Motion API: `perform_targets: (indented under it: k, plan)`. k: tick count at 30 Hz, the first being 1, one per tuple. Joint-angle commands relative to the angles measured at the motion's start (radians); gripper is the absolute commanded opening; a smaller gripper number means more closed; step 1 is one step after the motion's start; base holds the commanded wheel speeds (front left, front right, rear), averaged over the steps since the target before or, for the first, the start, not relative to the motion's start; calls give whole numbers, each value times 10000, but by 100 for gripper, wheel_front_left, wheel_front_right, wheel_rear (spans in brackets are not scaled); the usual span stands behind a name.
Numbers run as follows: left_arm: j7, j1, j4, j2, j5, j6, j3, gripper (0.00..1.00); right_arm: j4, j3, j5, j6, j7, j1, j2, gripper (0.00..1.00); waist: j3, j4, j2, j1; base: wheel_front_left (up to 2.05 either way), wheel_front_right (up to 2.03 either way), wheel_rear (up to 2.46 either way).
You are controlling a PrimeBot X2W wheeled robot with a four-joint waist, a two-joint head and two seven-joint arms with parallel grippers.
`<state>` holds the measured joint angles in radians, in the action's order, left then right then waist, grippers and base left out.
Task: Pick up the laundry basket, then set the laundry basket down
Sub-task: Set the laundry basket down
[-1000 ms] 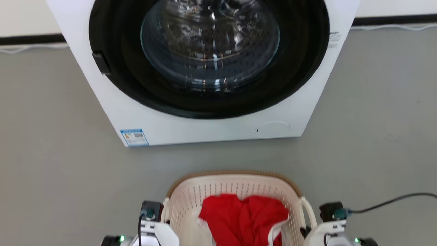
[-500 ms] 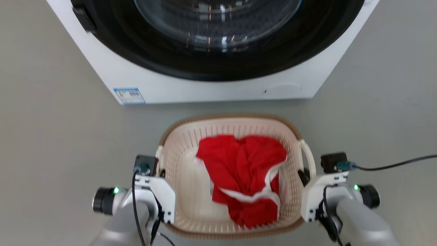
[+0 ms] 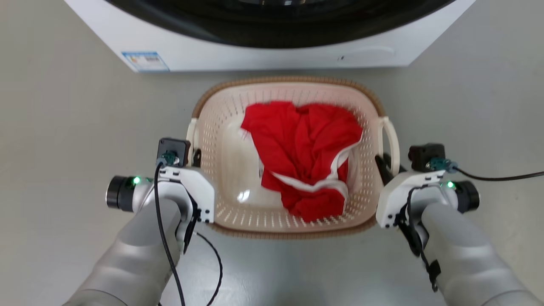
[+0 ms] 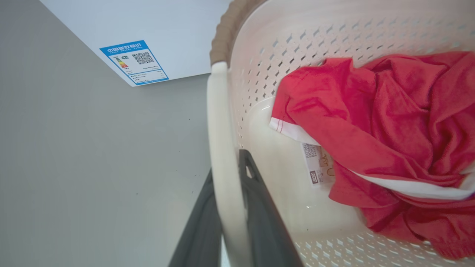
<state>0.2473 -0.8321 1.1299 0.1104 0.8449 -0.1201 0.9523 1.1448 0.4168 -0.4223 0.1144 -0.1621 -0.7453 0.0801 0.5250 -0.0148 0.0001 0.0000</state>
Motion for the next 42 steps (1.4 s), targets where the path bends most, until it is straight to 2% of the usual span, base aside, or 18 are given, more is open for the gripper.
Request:
perform_targets:
  k: [1, 13, 25, 42]
  plan:
    - [143, -370, -298, 177, -258, -68, -228, 0, -111, 185, 221, 163, -250, -82, -298, 0, 435, 85, -1, 0, 0, 0, 0]
    - [144, -875, -1039, 434, -1284, -147, -1154, 0, 465, -357, 701, 163, -720, -1228, -298, 0, 1724, 91, -1, 0, 0, 0, 0]
    - [145, -1175, -1342, 432, -2098, -11, -2062, 0, 669, -941, 1317, 163, -951, -1917, -298, 0, 2549, 189, -1, 0, 0, 0, 0]
    - [145, -1581, -1507, 374, -3019, 191, -3183, 0, 229, -1892, 2236, 163, -994, -2261, -298, 0, 3293, 255, -1, 0, 0, 0, 0]
